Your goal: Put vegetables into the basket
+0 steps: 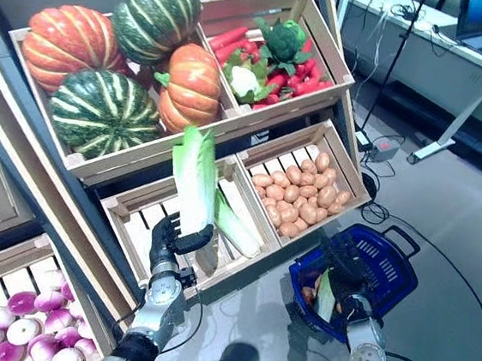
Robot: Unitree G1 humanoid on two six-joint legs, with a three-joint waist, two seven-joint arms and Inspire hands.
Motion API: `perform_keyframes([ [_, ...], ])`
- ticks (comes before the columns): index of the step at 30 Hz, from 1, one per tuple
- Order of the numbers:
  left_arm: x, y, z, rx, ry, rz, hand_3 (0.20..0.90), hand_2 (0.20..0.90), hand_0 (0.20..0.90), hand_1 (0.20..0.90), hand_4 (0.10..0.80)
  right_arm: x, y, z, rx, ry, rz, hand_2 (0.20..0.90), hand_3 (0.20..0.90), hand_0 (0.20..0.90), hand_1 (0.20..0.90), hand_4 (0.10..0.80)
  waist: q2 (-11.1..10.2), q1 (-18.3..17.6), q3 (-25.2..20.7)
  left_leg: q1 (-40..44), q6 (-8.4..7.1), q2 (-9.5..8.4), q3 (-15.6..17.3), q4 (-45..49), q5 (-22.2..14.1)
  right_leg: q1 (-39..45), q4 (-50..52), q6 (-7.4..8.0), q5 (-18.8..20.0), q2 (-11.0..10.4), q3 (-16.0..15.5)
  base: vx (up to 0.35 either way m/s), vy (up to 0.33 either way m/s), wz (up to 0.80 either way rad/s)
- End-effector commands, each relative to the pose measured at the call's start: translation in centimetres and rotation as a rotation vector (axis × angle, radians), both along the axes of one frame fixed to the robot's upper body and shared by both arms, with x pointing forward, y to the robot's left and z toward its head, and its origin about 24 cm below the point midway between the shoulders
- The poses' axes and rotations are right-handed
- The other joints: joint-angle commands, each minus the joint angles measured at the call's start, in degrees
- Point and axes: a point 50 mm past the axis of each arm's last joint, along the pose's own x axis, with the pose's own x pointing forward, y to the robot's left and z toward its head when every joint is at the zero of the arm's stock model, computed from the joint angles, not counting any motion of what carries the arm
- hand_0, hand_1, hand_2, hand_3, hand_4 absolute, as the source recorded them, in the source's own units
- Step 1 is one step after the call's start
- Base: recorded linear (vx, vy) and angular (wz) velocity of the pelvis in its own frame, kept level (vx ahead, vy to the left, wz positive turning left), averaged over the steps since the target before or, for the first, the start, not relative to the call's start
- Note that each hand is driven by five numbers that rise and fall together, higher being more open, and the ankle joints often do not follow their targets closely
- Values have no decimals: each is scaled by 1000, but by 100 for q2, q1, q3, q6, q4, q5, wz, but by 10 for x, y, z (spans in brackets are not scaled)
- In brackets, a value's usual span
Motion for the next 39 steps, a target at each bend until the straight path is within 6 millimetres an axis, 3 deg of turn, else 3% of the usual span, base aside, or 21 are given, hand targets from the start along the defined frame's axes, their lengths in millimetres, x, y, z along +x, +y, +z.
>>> perform_keyframes([
  [1, 29, -5, 80, 134, -378, -202, 300, 300, 300, 300, 400, 34, 9, 52, -84, -263, 189, 900, 900, 900, 900, 800, -288, 144, -331, 42, 54, -175, -39, -298, 141, 535, -823, 52, 531, -282, -107, 66, -44, 4],
  [9, 34, -34, 108, 213, -517, -437, 300, 300, 300, 300, 400, 59, 6, 89, -181, -360, 299, 900, 900, 900, 900, 800, -335, 195, -459, 139, 77, -171, -18, -467, 88, 580, -888, 47, 539, -191, -165, 41, -30, 2],
  [24, 34, -73, 113, 297, -523, -733, 300, 300, 300, 300, 400, 93, 6, 148, -174, -522, 232, 900, 900, 900, 900, 800, -318, 193, -488, 316, 94, -156, -5, -461, -12, 729, -888, 15, 431, -115, -63, 49, -9, -2],
  [39, 26, -95, 131, 390, -630, -884, 300, 300, 300, 300, 400, 105, 20, 146, -113, -454, 249, 900, 900, 900, 900, 800, -316, 244, -537, 373, 106, -219, -4, -435, -62, 772, -888, 60, 439, -172, -34, 16, 8, 0],
])
